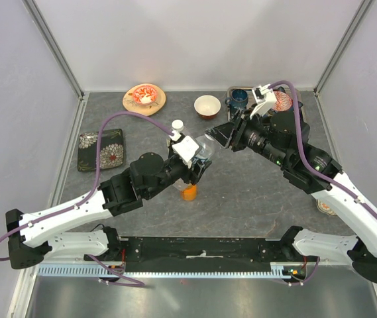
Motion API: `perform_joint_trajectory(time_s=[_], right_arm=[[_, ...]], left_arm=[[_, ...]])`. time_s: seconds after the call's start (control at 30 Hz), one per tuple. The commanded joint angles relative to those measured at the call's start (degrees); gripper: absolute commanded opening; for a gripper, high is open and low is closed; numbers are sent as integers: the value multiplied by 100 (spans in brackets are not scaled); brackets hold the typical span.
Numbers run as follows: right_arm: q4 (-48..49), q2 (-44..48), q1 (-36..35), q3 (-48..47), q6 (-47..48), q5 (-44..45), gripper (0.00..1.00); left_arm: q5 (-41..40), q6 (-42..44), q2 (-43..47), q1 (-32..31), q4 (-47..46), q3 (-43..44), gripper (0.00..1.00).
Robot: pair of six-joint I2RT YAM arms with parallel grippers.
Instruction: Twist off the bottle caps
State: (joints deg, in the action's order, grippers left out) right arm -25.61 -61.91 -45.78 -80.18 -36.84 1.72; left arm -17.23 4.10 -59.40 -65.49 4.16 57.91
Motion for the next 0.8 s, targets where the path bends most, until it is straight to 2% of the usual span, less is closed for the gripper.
perform_joint_trajectory(time_s=[0.0,0.03,0.07,0.27,0.37,0.47,0.53,0.57,0.6,0.67,0.7,0.77], right_arm=[[187,-14,8,64,-16,-118,12],[231,-14,-1,73,-8,-145,3],[223,-14,-1,73,-7,-154,0],[346,65,-1,196,150,-628,0],[354,74,-1,143,431,-980,0],[355,144,8,21,800,-1393,0],[267,197,-1,-111,1089,-1673,0],[249,240,-1,-190,1170,-1814,0],[162,241,-1,-252,1283,-1946,0],[109,249,8,-375,1520,-2332,0],[65,258,8,-401,1591,-2490,0],[47,293,-1,-419,1802,-2972,0]], left_arm=[[-131,223,130,-51,-399,1,26],[-140,223,147,-60,-399,1,26],[-149,232,156,-51,-399,10,26],[-123,206,270,-51,-390,-16,26],[324,153,420,-34,-636,-113,26],[1307,48,613,10,-636,-113,26],[2265,-136,693,72,-532,-52,26],[2625,-216,693,185,-470,61,25],[3325,-295,658,256,-452,150,25],[3979,-646,570,518,-197,351,24],[4626,-769,543,625,-205,396,25],[5236,-1164,464,922,-380,466,24]])
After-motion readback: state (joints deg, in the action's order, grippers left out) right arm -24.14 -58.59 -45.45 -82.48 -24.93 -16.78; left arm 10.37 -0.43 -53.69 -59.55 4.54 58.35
